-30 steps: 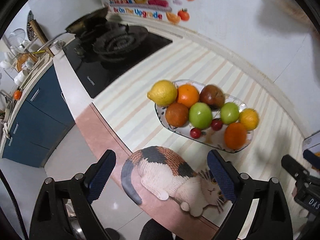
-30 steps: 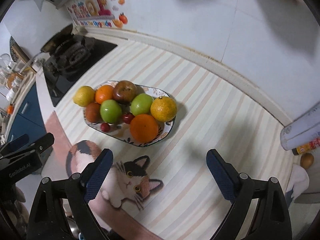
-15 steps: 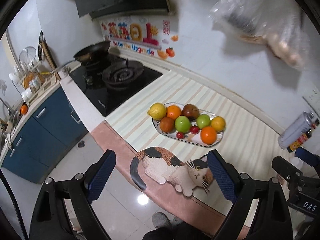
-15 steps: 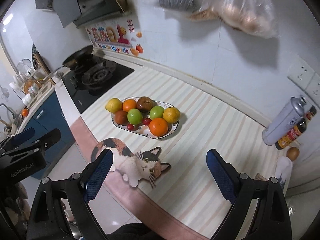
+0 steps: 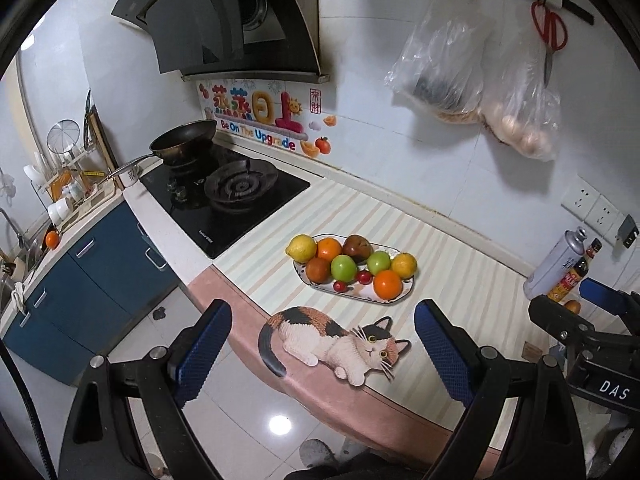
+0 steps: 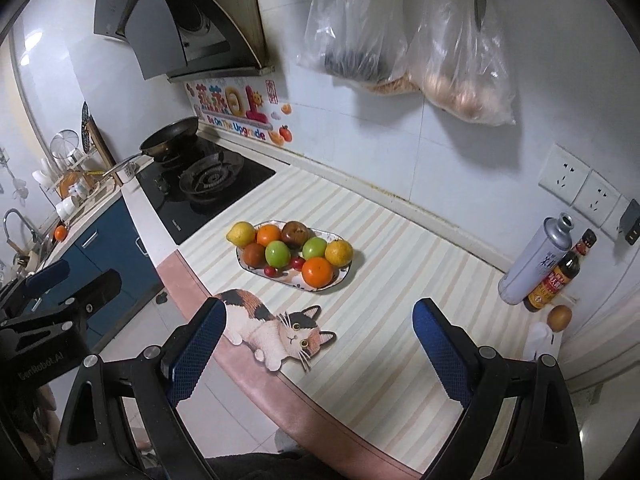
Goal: Organize fruits
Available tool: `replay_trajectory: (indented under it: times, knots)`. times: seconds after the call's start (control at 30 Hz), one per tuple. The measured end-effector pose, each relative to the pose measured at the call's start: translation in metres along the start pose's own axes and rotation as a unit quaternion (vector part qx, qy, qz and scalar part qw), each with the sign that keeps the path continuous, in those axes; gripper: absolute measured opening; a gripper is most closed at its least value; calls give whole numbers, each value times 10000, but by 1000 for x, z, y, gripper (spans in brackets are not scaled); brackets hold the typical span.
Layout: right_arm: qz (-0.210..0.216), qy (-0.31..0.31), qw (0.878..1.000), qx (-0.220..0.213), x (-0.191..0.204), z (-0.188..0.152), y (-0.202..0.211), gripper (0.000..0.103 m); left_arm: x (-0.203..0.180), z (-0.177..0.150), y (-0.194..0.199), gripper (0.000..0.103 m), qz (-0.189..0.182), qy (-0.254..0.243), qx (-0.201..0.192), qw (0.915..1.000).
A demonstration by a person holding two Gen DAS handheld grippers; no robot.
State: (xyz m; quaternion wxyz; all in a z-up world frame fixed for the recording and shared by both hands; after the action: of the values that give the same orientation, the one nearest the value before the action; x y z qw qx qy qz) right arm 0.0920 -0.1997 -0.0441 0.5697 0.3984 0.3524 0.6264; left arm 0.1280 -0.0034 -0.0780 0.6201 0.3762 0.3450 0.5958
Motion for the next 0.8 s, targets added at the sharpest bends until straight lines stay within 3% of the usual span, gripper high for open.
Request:
replay_trajectory:
  times: [0.33,0.4,0.5,0.57,0.8]
  knots:
    - [67,-12,10000,-3,-3,-1,4,97,-8,-3,6,94,-92,6,2,10000]
    - [53,-21,10000,-18,-6,2,-1,101,-8,-1,4,94,-82,23,6,10000]
    - [58,-49,10000,8,-9,5,-10,101,-7,4,-2,94,-70,60,29,10000]
    - [7,-64,10000,10,-12,9,-18,101,-6,8,-10,101,-19,72,67,9999]
    - [-68,-183,9997,173,-24,27,-59,102,-4,25,-40,101,166,103,184,9996]
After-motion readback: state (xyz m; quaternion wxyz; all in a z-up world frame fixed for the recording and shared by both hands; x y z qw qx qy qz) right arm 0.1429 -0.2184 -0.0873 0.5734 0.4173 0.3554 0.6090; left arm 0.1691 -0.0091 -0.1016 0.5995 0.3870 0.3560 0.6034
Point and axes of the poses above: each gripper's, at about its wrist camera, not at the fingertips, and y roughly against the way its jaws point, x to its left, z to its top, the point moved 10 cm from there along -y, roughly the way its jaws point, and after that the axes turned 13 degrees about x, right-handed, at the moved point
